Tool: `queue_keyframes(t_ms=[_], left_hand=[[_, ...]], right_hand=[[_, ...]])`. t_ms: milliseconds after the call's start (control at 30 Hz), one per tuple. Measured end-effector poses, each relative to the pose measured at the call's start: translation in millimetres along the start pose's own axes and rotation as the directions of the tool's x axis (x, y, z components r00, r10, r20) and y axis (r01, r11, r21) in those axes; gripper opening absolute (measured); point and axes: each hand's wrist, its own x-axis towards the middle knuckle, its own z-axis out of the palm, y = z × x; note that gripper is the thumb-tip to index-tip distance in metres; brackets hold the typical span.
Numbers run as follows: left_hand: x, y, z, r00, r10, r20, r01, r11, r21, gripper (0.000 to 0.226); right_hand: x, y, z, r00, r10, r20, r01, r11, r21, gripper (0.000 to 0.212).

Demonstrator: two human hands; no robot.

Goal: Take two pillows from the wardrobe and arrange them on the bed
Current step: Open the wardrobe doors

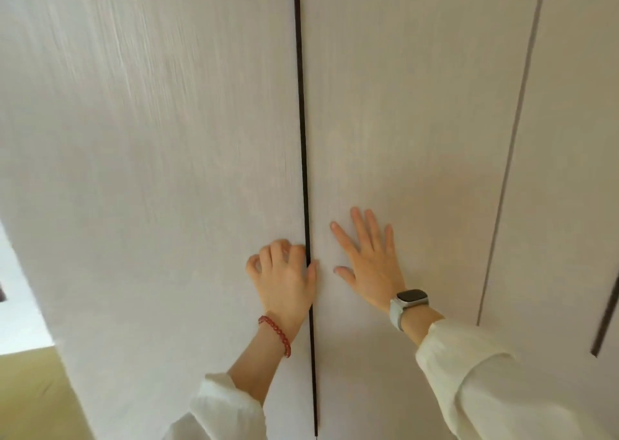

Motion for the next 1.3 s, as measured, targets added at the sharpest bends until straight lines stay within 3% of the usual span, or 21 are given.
queue_keyframes(t_ms=[167, 333, 500, 667, 800, 933, 1100, 1200, 1300], left_hand=[[2, 8, 5, 0.997, -0.071, 0.038, 0.069, 0.997, 0.040, 0.019], [-4, 19, -4, 0.974, -0.193, 0.120, 0.198, 0.980, -0.029, 0.011], [-29, 26, -33, 0.989, -0.138, 0.059, 0.144, 0.984, -0.109, 0.011], [-79, 24, -86, 0.997, -0.068, -0.026, 0.059, 0.962, -0.267, 0.018], [-116, 13, -141, 0.998, -0.054, -0.034, 0.036, 0.917, -0.398, 0.020], [-149, -6, -200, 0.996, -0.074, -0.042, 0.051, 0.911, -0.408, 0.024], [-188, -50, -271, 0.994, -0.038, -0.099, 0.016, 0.977, -0.212, 0.025], [-212, -73, -305, 0.972, -0.121, -0.204, 0.091, 0.984, -0.151, 0.029], [-227, -91, -329, 0.929, -0.138, -0.344, 0.137, 0.990, -0.028, 0.030]], right_hand=[[2, 6, 12, 0.997, -0.034, -0.067, 0.037, 0.998, 0.044, 0.091], [-3, 8, -4, 0.997, -0.062, 0.038, 0.057, 0.991, 0.121, 0.084], [-48, -12, -27, 0.999, -0.025, 0.027, 0.008, 0.864, 0.504, 0.051], [-126, -43, -39, 0.997, -0.065, -0.032, 0.071, 0.769, 0.636, 0.035], [-173, -85, -60, 0.982, -0.163, -0.101, 0.187, 0.702, 0.687, 0.040], [-202, -135, -77, 0.915, -0.357, -0.190, 0.392, 0.665, 0.636, 0.049], [-216, -197, -87, 0.797, -0.514, -0.318, 0.593, 0.562, 0.577, 0.048], [-215, -235, -92, 0.704, -0.598, -0.383, 0.678, 0.403, 0.615, 0.052], [-214, -273, -97, 0.678, -0.623, -0.390, 0.689, 0.354, 0.633, 0.053]])
